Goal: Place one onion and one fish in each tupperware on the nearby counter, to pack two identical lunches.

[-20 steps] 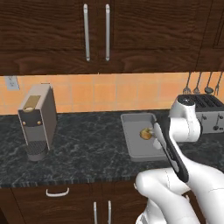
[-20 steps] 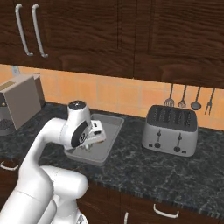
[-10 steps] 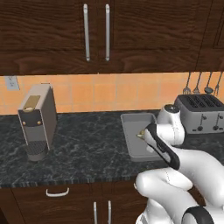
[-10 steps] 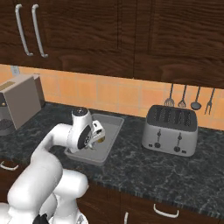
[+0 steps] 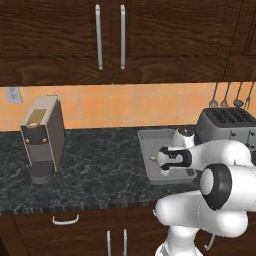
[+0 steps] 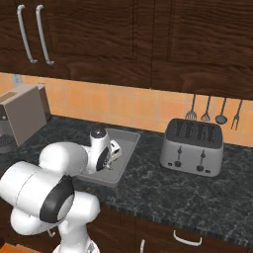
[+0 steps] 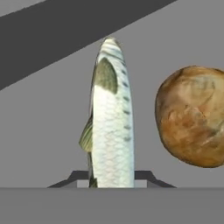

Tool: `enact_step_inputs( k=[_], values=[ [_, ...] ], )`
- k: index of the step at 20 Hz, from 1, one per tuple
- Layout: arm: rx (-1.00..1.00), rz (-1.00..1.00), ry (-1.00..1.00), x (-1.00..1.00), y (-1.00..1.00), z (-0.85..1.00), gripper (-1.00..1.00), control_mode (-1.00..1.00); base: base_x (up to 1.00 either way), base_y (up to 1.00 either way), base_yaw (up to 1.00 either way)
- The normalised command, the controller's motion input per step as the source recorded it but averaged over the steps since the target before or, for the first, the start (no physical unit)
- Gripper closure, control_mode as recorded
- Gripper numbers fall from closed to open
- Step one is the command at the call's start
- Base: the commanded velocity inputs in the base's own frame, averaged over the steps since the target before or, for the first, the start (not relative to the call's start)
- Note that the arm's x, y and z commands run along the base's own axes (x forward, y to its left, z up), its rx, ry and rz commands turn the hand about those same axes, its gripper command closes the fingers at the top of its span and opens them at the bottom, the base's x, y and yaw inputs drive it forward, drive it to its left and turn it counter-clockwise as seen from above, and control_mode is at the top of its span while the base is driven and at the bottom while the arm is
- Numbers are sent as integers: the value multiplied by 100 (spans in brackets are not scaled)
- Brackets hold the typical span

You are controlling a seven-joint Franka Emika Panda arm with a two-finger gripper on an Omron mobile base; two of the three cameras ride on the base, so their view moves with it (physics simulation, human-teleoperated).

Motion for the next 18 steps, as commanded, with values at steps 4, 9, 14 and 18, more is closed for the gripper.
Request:
enact_step_inputs(
  k=[4, 9, 14, 18],
  values=[
    [0, 0, 9, 49, -5, -16, -100, -100, 0, 0, 0],
    [2, 0, 0, -1, -17, 41, -100, -100, 0, 0, 0],
    [0, 0, 0, -55, 2, 46, -100, -100, 0, 0, 0],
    [-6, -2, -14, -99, 37, 29, -100, -100, 0, 0, 0]
  ],
)
